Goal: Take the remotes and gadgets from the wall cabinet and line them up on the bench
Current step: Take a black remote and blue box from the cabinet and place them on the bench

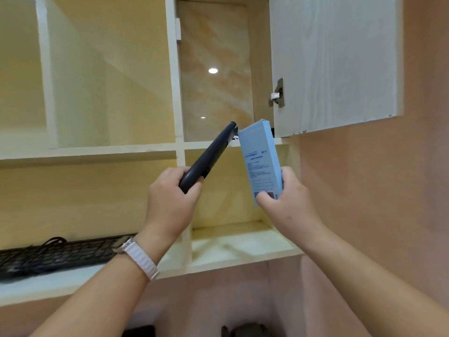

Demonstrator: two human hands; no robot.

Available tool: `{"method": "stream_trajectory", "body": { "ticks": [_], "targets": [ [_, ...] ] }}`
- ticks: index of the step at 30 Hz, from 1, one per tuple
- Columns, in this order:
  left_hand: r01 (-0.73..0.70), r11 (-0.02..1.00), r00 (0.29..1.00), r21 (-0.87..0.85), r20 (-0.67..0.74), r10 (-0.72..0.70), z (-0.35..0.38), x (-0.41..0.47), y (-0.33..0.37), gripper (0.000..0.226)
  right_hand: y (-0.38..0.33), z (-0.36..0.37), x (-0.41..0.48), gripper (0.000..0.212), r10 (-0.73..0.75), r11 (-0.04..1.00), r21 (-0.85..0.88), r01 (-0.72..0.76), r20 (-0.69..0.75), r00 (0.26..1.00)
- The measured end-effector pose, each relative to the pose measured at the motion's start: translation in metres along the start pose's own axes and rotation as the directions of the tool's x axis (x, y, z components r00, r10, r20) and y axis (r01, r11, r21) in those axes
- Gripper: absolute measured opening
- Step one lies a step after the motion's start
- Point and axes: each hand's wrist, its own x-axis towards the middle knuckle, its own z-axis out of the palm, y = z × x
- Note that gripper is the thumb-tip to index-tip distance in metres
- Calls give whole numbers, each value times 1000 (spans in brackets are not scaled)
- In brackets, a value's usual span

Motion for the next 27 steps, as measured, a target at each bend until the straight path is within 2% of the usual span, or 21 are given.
{"method": "stream_trajectory", "body": {
  "ticks": [2, 4, 8, 12, 16, 20, 23, 27],
  "targets": [
    [65, 992, 997, -112, 40, -61, 2, -20, -7, 6, -3, 3, -17, 26, 37, 999, 17, -38, 10, 999],
    [206, 942, 978, -265, 96, -187, 3, -41, -13, 3, -7, 9, -36, 26, 72, 997, 25, -73, 11, 997],
    [515, 697, 857, -499, 294, -423, -2, -80, -25, 8, -13, 27, -78, 22, 155, 988, 6, -155, 7, 988],
    [727, 422, 683, -542, 507, -526, -12, -124, -43, 7, -15, 53, -118, 20, 250, 968, -17, -250, -25, 968],
    [808, 309, 588, -501, 661, -465, -27, -171, -61, 5, -15, 80, -161, 25, 357, 933, -26, -358, -42, 933],
    [893, 104, 441, -438, 808, -391, -39, -209, -73, 1, -20, 95, -206, 25, 450, 888, -56, -457, -109, 886],
    [935, 32, 347, -353, 891, -292, -45, -240, -79, 10, -27, 97, -240, 23, 511, 845, -78, -530, -178, 841],
    [958, -47, 269, -282, 946, -178, -54, -274, -76, 16, -36, 93, -287, 24, 601, 764, -108, -636, -236, 763]
  ]
}}
